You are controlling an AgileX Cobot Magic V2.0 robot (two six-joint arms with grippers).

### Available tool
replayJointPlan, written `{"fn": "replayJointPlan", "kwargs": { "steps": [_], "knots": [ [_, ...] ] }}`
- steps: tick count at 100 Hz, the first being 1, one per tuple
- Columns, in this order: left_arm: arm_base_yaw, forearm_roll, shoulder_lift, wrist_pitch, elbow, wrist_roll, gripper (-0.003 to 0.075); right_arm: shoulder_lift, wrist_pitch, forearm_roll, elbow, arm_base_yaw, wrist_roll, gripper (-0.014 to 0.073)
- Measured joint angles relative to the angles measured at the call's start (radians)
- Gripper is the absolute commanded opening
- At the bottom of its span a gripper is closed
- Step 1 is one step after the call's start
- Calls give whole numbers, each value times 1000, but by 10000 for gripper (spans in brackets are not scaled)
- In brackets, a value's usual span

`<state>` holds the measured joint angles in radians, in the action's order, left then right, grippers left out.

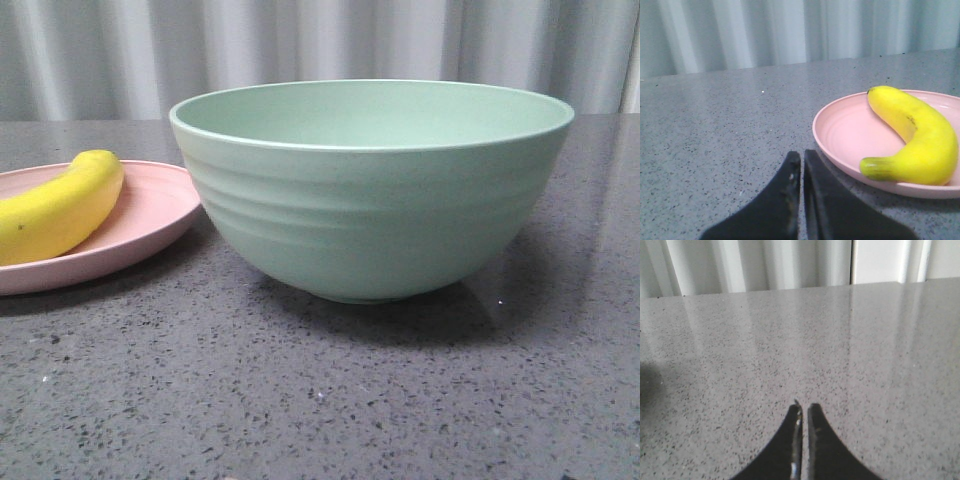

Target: Transfer banana from pink plate to green bowl

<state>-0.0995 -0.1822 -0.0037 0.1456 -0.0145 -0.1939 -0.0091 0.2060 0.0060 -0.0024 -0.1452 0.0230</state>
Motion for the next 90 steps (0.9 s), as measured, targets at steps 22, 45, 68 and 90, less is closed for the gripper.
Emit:
{"fn": "replayJointPlan", "kwargs": {
  "steps": [22,45,68,90],
  "knots": [
    [0,0,51,0,-123,0,-20,14,106,55,-109,0,0,-60],
    [0,0,225,-5,-272,0,-20,175,179,70,-233,0,0,-60],
    [0,0,356,-88,-308,0,-20,309,188,126,-316,0,0,-64],
    [0,0,414,-162,-308,0,137,348,190,157,-318,0,0,-64]
  ]
}}
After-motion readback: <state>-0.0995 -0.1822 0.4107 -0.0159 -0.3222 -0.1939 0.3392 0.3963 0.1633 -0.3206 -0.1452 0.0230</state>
